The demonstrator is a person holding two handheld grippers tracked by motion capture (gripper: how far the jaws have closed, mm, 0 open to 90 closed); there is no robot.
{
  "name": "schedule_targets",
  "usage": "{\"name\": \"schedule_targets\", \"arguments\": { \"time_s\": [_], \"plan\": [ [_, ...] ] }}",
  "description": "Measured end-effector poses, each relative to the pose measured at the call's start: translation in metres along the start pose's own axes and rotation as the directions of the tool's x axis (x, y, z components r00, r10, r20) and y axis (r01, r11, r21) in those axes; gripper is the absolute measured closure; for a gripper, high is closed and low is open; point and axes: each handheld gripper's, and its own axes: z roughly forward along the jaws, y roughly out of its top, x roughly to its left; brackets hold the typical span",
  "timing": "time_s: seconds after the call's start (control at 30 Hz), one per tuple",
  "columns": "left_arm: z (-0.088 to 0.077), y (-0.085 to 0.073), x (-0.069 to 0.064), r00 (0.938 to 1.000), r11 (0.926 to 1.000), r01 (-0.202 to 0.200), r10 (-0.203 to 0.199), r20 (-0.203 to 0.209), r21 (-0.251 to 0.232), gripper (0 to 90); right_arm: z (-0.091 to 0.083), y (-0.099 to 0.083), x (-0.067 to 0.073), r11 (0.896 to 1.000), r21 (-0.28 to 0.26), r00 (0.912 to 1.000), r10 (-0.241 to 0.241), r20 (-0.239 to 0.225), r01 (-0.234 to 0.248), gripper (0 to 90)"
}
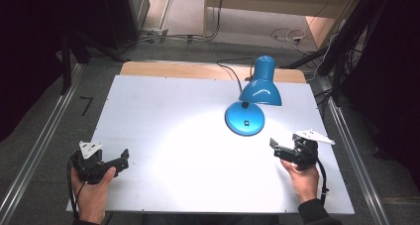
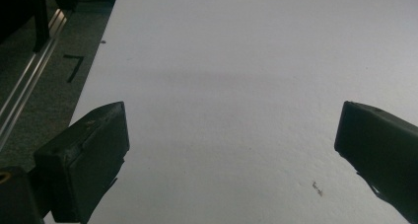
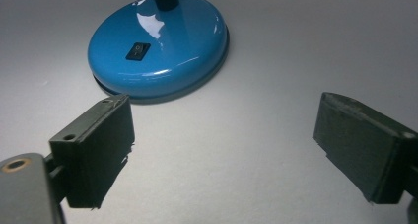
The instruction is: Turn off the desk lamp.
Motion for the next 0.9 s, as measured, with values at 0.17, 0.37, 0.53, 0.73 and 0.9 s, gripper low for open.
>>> {"name": "schedule_targets", "arguments": {
  "time_s": [0.17, 0.37, 0.53, 0.73, 0.9],
  "plan": [
    [0.0, 0.0, 0.0, 1.0, 1.0, 0.0, 0.0, 0.001, -0.001, 0.7, 0.004, 0.002, 0.003, 1.0, 0.006, 0.9999, 0.008, -0.007, -0.008, 14.4],
    [0.0, 0.0, 0.001, 1.0, 1.0, 0.004, -0.004, 0.004, -0.001, 0.7, 0.012, 0.005, 0.01, 1.0, 0.012, 1.0, -0.001, -0.003, 0.001, 14.5],
    [-0.001, 0.0, 0.002, 1.0, 1.0, 0.007, -0.007, 0.004, -0.001, 0.8, 0.02, 0.008, 0.016, 1.0, 0.015, 1.0, 0.001, -0.003, -0.001, 16.0],
    [-0.001, 0.0, 0.003, 0.9999, 1.0, 0.009, -0.009, 0.004, -0.002, 0.8, 0.028, 0.011, 0.025, 1.0, 0.019, 0.9999, -0.014, -0.008, 0.014, 20.0],
    [-0.001, 0.0, 0.003, 0.9999, 0.9999, 0.012, -0.012, 0.006, -0.003, 0.8, 0.032, 0.012, 0.03, 1.0, 0.017, 0.9998, -0.018, -0.01, 0.018, 23.7]
  ]
}}
